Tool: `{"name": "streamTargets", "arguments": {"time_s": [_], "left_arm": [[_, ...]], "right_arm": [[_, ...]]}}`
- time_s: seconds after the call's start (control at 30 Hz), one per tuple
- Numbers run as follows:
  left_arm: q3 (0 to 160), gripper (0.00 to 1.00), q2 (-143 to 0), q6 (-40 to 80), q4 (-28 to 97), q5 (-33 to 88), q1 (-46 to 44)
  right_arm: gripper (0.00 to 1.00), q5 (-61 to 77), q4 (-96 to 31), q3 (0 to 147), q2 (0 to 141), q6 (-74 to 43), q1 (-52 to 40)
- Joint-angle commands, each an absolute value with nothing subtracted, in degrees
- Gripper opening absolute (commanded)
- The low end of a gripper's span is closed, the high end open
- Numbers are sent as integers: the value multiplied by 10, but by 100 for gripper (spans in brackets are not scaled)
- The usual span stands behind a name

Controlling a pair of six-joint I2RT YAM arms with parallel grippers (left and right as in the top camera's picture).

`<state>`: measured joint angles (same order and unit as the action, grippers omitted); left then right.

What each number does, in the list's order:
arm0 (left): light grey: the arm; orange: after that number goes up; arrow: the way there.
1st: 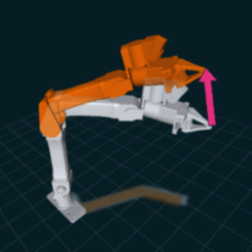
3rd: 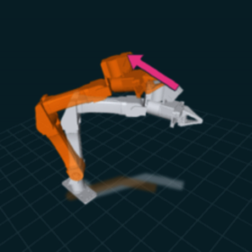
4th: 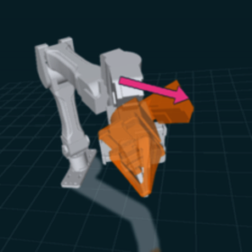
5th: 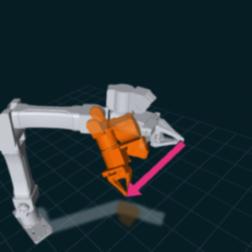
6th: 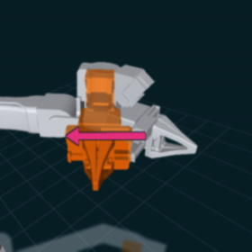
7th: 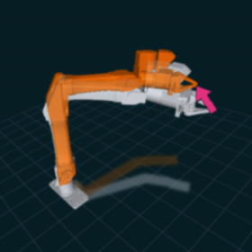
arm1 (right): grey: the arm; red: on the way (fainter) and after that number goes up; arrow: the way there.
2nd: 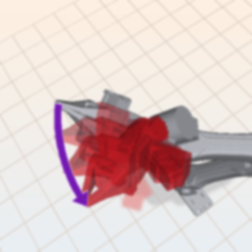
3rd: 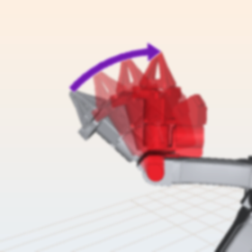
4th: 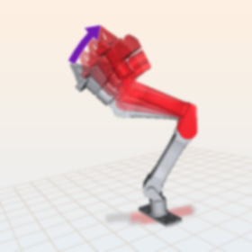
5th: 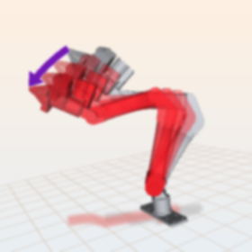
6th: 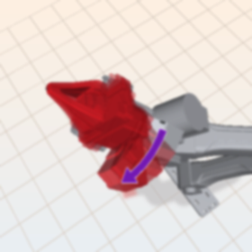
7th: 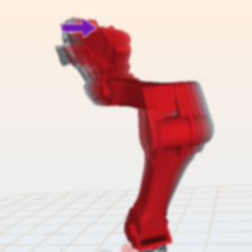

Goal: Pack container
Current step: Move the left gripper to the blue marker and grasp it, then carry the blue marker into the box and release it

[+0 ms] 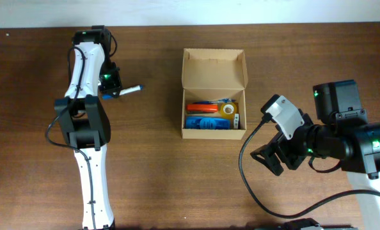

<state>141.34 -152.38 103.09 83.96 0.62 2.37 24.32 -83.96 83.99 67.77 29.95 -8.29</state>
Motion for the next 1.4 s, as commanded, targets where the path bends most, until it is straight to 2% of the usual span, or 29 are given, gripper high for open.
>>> {"name": "streamTargets", "arguments": {"time_s": [0.0, 0.13, 0.37, 0.83, 0.93, 1.03, 1.17, 1.37], "left_arm": [[1425, 17, -1542, 1014, 846, -2, 17], [1426, 2, -1542, 990, 845, -2, 8], [1479, 2, -1512, 953, 918, -59, 1], [1493, 2, -1331, 651, 967, -214, -103], [1435, 2, -1277, 653, 967, -213, -121], [1324, 2, -1202, 707, 967, -244, -123], [1204, 2, -1123, 711, 910, -265, -154], [1182, 2, -1125, 638, 809, -268, -236]], "right_arm": [[99, 249, -840, 838, 676, 295, -82], [99, 249, -840, 838, 676, 295, -82], [99, 249, -840, 838, 676, 295, -82], [100, 249, -840, 838, 676, 295, -82], [99, 249, -840, 838, 676, 295, -82], [99, 248, -840, 838, 676, 295, -82], [99, 249, -840, 838, 676, 295, -82], [99, 249, -840, 838, 676, 295, -82]]}}
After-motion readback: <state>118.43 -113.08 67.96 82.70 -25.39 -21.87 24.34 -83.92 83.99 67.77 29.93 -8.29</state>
